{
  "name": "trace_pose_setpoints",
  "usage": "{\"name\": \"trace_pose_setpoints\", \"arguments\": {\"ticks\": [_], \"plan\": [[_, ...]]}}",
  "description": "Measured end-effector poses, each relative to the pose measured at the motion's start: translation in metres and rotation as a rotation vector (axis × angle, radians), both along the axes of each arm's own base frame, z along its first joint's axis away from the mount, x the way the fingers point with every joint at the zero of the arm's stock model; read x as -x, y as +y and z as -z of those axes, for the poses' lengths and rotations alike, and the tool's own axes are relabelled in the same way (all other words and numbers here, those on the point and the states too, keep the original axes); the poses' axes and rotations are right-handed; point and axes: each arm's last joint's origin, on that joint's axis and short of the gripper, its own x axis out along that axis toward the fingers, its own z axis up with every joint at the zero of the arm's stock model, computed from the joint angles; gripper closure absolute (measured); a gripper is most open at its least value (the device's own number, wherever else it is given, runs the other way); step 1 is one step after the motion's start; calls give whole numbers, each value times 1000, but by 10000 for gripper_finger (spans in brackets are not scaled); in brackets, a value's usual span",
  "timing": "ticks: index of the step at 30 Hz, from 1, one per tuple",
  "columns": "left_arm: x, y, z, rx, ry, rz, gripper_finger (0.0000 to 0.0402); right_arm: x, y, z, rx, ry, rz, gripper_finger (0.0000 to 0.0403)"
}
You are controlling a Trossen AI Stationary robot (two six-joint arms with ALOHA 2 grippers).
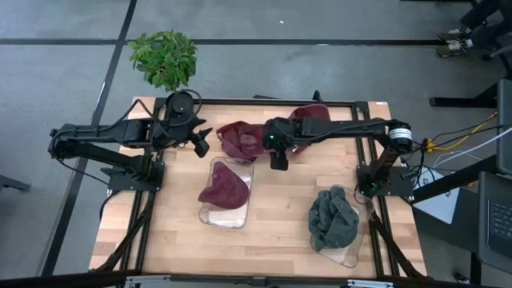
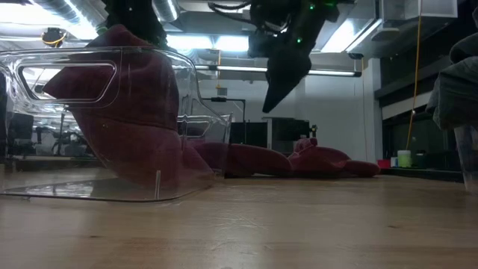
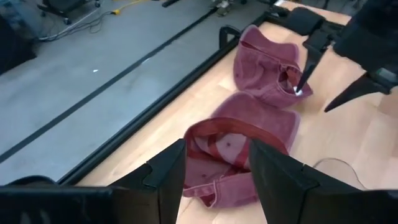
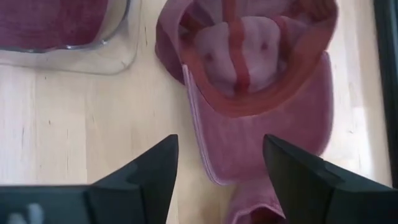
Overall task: Pick & Place hat
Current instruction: Put the left red cap into the left transparent bin
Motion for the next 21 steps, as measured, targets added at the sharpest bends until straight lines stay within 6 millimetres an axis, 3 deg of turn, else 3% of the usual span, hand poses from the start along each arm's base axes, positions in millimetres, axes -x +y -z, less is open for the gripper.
{"name": "trace_pose_setpoints", "arguments": {"ticks": [9, 21], "plan": [[-3, -1, 2, 1, 40, 74, 233, -14, 1, 31, -95, 46, 61, 177], [-5, -2, 3, 45, 13, 57, 235, -30, -2, 71, -76, 131, -5, 179]]}}
